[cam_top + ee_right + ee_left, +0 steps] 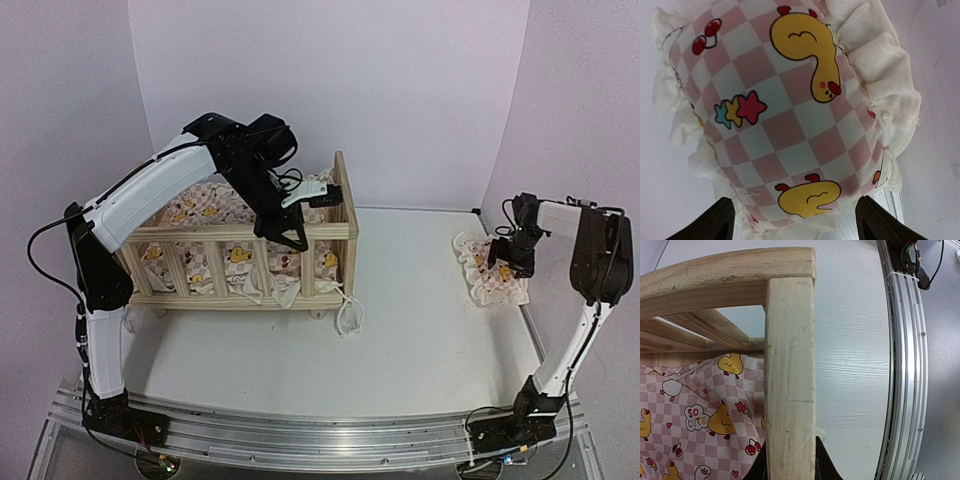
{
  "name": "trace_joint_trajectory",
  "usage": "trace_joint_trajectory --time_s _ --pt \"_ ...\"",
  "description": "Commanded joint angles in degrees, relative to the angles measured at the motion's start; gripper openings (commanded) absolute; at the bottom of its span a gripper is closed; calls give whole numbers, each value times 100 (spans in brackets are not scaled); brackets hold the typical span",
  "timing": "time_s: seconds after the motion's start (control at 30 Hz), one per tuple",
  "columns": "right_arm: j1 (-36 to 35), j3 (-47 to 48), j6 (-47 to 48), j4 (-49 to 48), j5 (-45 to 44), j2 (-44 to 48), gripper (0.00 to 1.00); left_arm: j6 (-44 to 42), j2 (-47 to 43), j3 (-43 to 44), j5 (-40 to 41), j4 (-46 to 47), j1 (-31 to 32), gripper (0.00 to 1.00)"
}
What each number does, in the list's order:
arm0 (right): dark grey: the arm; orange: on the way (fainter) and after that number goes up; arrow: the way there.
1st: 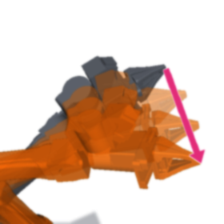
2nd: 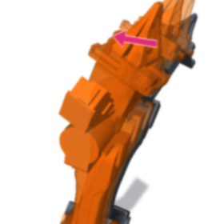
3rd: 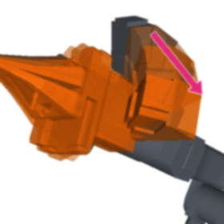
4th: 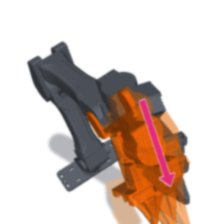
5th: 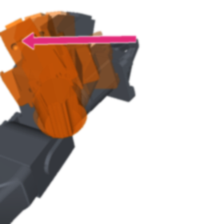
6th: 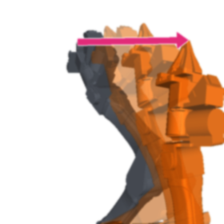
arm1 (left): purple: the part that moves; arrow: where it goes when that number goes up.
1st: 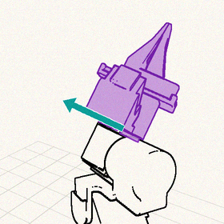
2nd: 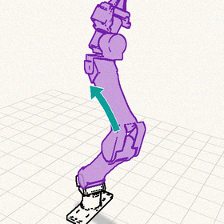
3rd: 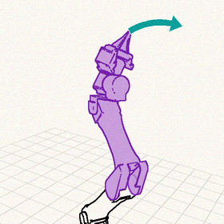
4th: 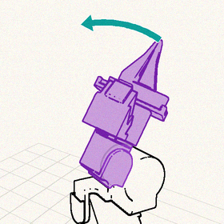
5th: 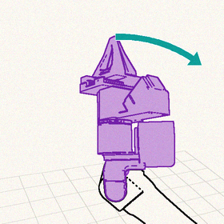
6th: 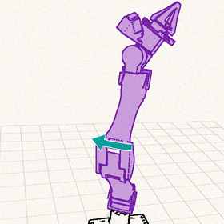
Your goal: Set up the pet bed
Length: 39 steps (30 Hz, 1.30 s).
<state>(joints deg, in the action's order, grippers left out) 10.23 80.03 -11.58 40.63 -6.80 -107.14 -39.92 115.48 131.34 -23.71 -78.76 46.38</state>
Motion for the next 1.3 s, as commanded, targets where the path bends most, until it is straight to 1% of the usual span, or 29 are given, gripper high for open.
trace_joint_trajectory --time_s 0.0,0.1,0.17,0.2,0.27,0.3,0.33,0.4,0.43,0.53,0.63,0.7,0.8,0.87,0.97,1.07,1.1,1.2,1.27 --pt "77 278 163 120 188 -479 84 -645 -400 361 -1262 1198 450 0" --pt "78 388 168 120 252 -820 82 -802 -323 529 -1398 863 452 0" --pt "79 420 195 120 319 -970 76 -876 -420 440 -1462 764 451 0" --pt "77 432 217 120 370 -1054 68 -898 -495 332 -1506 759 451 0" --pt "77 440 234 120 464 -1126 42 -880 -651 76 -1444 912 451 1" --pt "76 441 235 120 516 -1135 27 -856 -720 -41 -1381 1020 450 6" --pt "75 452 242 120 599 -1100 17 -818 -766 -106 -1320 1096 451 15" --pt "75 507 252 120 866 -949 2 -747 -848 -134 -1212 1227 452 40" --pt "75 552 253 110 992 -803 0 -720 -900 -117 -1161 1279 452 50" --pt "-19 839 412 98 1241 -172 0 -639 -1134 -195 -875 1600 452 67" --pt "-377 1172 930 -80 1480 564 0 -492 -1588 -538 -547 2147 451 79" --pt "-784 1340 1540 -254 1463 1103 0 -312 -1946 -698 -367 2524 451 84" --pt "-1614 1473 2277 -566 1473 1785 0 95 -2263 -718 -19 2976 451 87" --pt "-2116 1496 2509 -821 1510 2176 0 301 -2416 -734 289 3250 451 88" --pt "-2985 1571 2742 -1262 1479 2541 0 257 -2553 -816 664 3417 452 89" --pt "-3945 1897 3295 -1362 1231 2582 0 107 -2580 -735 674 3424 452 89" --pt "-4321 1993 3512 -1334 1026 2516 0 124 -2533 -553 622 3393 451 89" --pt "-5085 2410 3938 -1171 337 2211 0 294 -2285 335 429 3206 451 89" --pt "-5487 2528 4254 -1128 55 2056 0 297 -2261 505 452 3185 451 89"
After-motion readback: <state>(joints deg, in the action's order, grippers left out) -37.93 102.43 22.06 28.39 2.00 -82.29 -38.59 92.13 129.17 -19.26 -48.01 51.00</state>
